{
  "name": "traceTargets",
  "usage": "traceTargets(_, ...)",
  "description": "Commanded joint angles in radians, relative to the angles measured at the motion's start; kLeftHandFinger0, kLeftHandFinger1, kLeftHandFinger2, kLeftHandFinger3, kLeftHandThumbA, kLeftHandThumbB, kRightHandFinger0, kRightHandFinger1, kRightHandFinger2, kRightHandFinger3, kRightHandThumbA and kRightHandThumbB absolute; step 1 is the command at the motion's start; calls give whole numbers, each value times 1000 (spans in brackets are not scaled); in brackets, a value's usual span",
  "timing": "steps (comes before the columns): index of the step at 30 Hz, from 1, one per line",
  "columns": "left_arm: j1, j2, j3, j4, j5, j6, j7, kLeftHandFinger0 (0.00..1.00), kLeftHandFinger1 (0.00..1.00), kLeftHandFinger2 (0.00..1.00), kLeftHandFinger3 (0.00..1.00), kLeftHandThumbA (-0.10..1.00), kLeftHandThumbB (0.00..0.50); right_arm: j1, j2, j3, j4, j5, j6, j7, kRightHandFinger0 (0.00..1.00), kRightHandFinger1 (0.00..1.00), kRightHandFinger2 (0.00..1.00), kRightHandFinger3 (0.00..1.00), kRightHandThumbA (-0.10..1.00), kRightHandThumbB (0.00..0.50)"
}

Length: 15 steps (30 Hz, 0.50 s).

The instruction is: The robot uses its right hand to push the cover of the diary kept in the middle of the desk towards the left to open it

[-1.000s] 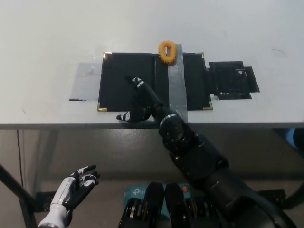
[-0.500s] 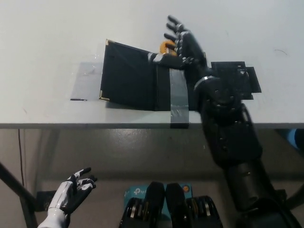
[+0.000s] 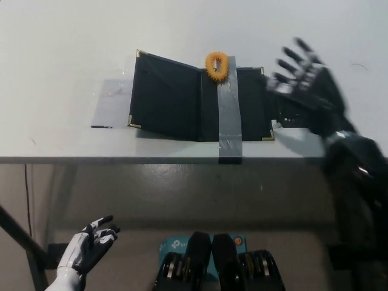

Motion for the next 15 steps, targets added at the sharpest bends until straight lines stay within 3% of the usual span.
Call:
traceTargets(1, 3, 3, 37, -24, -12, -25, 20, 1000, 760, 703, 830, 532, 173, 65, -82, -133, -234, 256, 59, -18, 856, 900, 907, 1000, 1000, 198)
traceTargets(3, 4, -2, 41, -27, -9, -25, 20, 1000, 751, 694, 837, 527, 164, 150, -107, -213, -234, 247, 51, 66, 937, 956, 961, 1000, 1000, 173)
traceTargets(5, 2, 2, 40, -26, -6, -23, 15, 1000, 757, 700, 832, 528, 166, 201, -124, -232, -235, 240, 17, 90, 910, 940, 946, 1000, 1000, 173)
traceTargets(6, 2, 4, 45, -25, -7, -23, 15, 1000, 761, 703, 825, 529, 175, 232, -128, -248, -238, 246, 7, 101, 869, 913, 916, 1000, 1000, 191)
traceTargets(7, 2, 4, 46, -25, -7, -23, 15, 1000, 761, 701, 820, 529, 182, 242, -127, -256, -241, 249, 8, 96, 813, 869, 866, 972, 1000, 244)
traceTargets(8, 3, 3, 45, -28, -3, -23, 16, 1000, 751, 690, 815, 529, 180, 281, -130, -279, -244, 259, -12, 107, 806, 859, 848, 939, 1000, 255)
traceTargets(13, 2, 9, 48, -26, -1, -23, 10, 1000, 752, 684, 843, 542, 177, 356, -117, -334, -223, 295, -28, 106, 763, 800, 783, 890, 1000, 291)
traceTargets(15, 3, 9, 47, -27, 4, -23, 12, 1000, 748, 682, 831, 541, 182, 401, -110, -352, -197, 299, -47, 118, 764, 798, 772, 875, 1000, 281)
